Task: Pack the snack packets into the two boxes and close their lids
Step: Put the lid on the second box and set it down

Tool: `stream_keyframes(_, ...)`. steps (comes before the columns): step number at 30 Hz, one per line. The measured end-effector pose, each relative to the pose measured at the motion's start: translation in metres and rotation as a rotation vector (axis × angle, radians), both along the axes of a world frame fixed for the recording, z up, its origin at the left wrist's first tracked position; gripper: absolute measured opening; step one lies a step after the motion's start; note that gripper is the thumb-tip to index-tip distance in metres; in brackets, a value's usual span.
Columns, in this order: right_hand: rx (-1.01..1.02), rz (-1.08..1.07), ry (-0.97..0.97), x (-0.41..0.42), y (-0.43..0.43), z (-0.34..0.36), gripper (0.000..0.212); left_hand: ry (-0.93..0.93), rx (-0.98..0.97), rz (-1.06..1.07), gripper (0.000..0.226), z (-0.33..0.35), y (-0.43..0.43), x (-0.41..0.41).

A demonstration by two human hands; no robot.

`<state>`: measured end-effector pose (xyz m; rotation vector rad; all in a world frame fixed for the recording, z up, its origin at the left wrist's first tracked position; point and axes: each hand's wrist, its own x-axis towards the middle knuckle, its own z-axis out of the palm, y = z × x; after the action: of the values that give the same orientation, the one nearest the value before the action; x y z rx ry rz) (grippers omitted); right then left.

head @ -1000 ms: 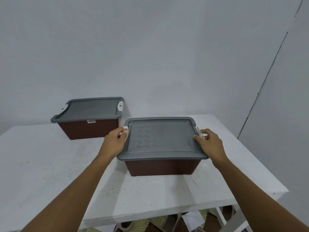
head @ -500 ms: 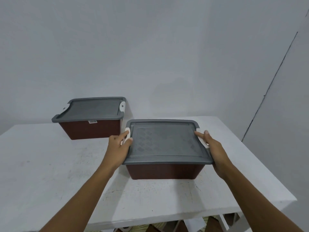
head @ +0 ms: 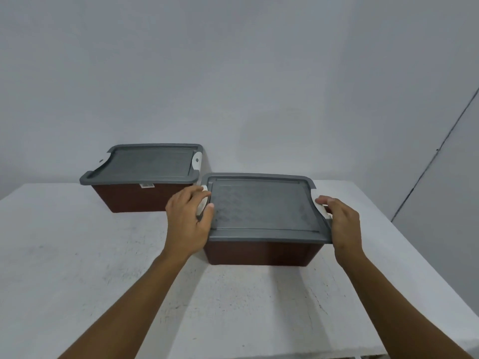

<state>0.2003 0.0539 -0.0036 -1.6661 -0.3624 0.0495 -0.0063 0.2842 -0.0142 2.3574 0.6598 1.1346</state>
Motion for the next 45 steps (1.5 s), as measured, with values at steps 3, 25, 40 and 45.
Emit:
stream_keyframes(3, -0.039, -0.022, -0.014, 0.016, 0.021, 0.005, 0.033, 0.174, 0.226, 0.040, 0.048, 0.008, 0.023, 0.015)
stream_keyframes(25, -0.332, -0.090, -0.268, 0.092, 0.130, 0.011, 0.057, 0.597, 0.396, 0.201, 0.049, 0.033, 0.111, 0.090)
stream_keyframes(40, -0.878, -0.004, -0.552, 0.122, 0.149, 0.027, 0.041, 0.660, 0.349, 0.164, 0.052, 0.032, 0.121, 0.089)
stream_keyframes(45, -0.926, 0.201, -0.830, 0.064, 0.161, 0.031, 0.051, 0.673, 0.440, 0.124, 0.080, 0.017, 0.144, 0.029)
